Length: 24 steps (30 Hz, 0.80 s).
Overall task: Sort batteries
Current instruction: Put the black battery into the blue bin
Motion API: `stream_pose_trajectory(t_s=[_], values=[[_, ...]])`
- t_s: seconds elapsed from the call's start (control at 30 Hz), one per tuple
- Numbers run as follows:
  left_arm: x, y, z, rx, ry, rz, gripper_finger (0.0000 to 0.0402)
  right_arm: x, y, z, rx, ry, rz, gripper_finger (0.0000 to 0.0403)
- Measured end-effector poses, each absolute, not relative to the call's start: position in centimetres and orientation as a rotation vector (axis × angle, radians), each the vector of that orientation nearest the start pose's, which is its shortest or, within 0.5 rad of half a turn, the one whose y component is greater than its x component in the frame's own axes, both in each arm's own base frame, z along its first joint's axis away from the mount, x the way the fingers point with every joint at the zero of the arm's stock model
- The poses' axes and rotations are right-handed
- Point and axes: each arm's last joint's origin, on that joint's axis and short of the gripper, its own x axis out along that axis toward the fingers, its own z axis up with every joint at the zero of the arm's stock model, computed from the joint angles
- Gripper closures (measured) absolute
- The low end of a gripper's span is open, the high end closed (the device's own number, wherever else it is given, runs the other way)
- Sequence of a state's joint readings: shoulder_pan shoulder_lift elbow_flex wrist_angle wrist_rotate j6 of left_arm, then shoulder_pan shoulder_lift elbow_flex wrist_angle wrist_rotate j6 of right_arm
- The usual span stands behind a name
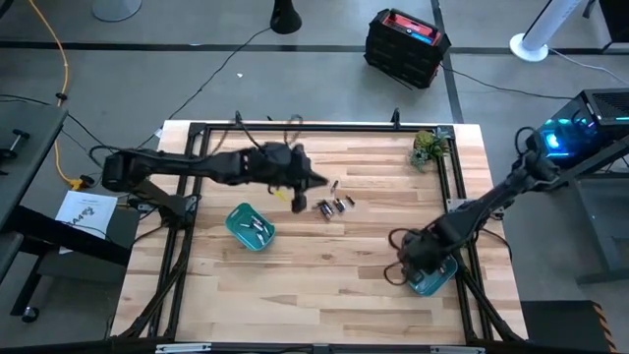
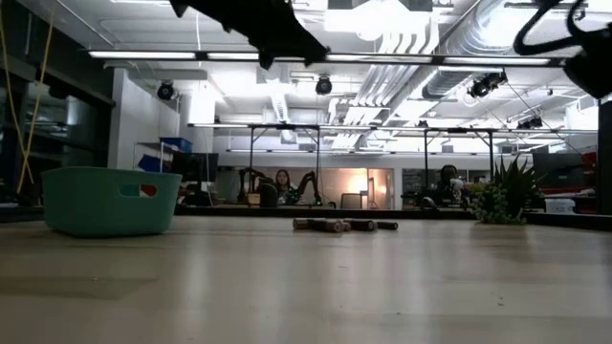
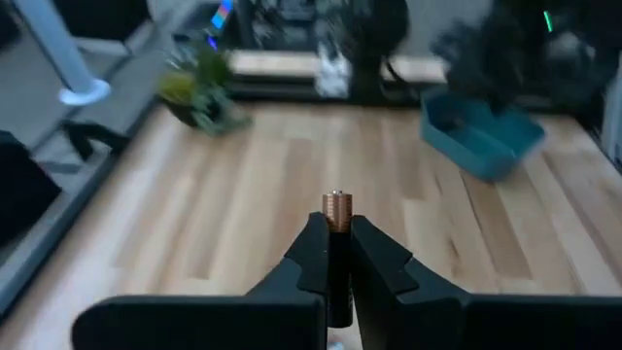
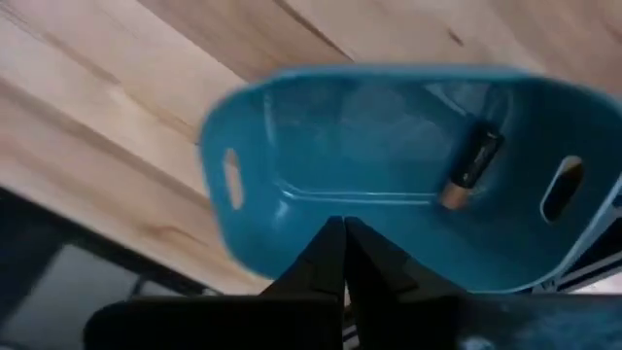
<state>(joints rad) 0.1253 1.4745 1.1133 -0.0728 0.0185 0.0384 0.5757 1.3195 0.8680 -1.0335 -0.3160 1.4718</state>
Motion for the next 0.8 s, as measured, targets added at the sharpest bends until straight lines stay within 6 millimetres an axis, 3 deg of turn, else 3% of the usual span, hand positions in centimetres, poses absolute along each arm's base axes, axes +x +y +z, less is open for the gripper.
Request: stream_pose_trajectory(t_s=[0.17, 0.4, 0.6, 0.8], values=[[31.2, 5.7, 31.8, 0.001, 0.366, 0.156, 0.0392, 17.3, 13.0, 19.0, 0.784, 1.732, -0.639, 0.0402], [28.9, 6.4, 34.4, 0.0, 0.277, 0.168, 0.0391, 19.3, 11.7, 15.8, 0.623, 1.733, -0.791, 0.0402], [27.5, 5.9, 35.8, 0.005, 0.232, 0.151, 0.0391, 22.7, 8.6, 14.1, 0.64, 1.599, -0.773, 0.0403], [26.9, 5.1, 35.9, -0.008, 0.267, 0.12, 0.0392, 26.0, 4.2, 15.4, 0.561, 1.388, -0.804, 0.0403]])
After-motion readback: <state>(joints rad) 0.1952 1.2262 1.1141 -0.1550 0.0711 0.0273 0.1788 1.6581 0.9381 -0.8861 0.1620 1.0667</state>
